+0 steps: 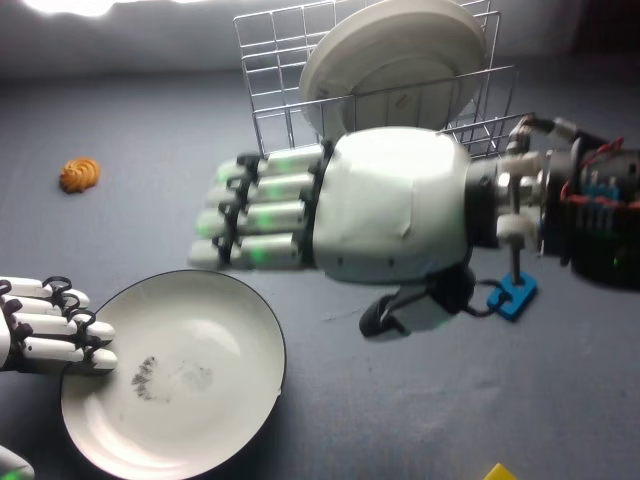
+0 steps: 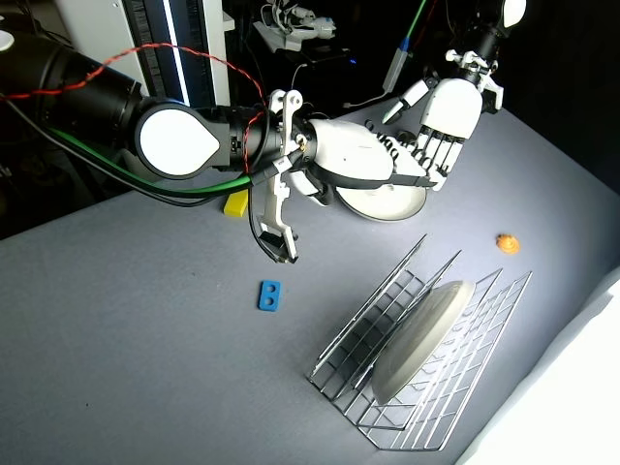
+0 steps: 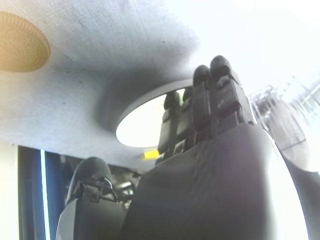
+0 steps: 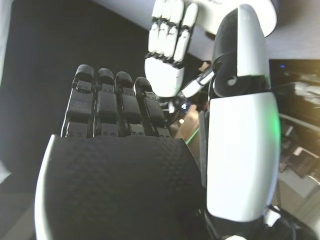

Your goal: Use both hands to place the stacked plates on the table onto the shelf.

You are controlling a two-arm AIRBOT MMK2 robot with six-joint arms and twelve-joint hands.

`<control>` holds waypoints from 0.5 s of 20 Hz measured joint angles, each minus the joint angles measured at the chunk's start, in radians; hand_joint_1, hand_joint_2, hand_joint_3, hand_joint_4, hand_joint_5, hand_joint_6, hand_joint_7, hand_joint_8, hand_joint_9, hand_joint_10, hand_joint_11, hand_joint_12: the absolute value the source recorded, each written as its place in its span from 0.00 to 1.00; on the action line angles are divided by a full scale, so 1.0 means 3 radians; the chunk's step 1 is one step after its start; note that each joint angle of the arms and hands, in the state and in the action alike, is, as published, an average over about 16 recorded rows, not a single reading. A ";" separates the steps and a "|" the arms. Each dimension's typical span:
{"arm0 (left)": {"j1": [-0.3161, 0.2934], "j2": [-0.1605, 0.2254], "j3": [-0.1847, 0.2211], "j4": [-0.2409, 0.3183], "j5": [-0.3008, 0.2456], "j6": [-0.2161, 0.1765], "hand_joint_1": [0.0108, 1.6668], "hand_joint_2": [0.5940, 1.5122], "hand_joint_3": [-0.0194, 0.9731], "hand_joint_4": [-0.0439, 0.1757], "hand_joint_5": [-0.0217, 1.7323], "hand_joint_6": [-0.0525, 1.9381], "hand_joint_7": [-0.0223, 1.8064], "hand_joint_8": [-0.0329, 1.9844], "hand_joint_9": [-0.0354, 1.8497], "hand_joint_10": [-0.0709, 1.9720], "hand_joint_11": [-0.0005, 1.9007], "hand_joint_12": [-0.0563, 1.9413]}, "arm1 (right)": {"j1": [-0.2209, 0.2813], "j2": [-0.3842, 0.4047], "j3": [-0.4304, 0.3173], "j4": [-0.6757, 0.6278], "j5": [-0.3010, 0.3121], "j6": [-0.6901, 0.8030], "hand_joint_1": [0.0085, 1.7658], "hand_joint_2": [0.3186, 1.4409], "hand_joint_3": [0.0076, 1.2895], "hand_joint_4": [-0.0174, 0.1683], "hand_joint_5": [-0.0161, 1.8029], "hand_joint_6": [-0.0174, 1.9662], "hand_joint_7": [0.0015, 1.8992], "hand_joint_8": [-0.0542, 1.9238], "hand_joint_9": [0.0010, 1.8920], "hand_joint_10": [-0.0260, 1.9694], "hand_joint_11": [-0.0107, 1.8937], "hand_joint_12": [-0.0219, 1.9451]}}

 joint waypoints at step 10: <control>0.0081 -0.0033 -0.0031 -0.0082 0.0056 -0.0001 0.01 0.57 0.04 0.18 0.10 0.03 0.04 0.01 0.10 0.05 0.01 0.14 | -0.0172 -0.0087 -0.0027 0.0021 -0.0009 -0.0259 0.61 0.53 0.01 0.12 0.02 0.02 0.01 0.03 0.01 0.02 0.02 0.01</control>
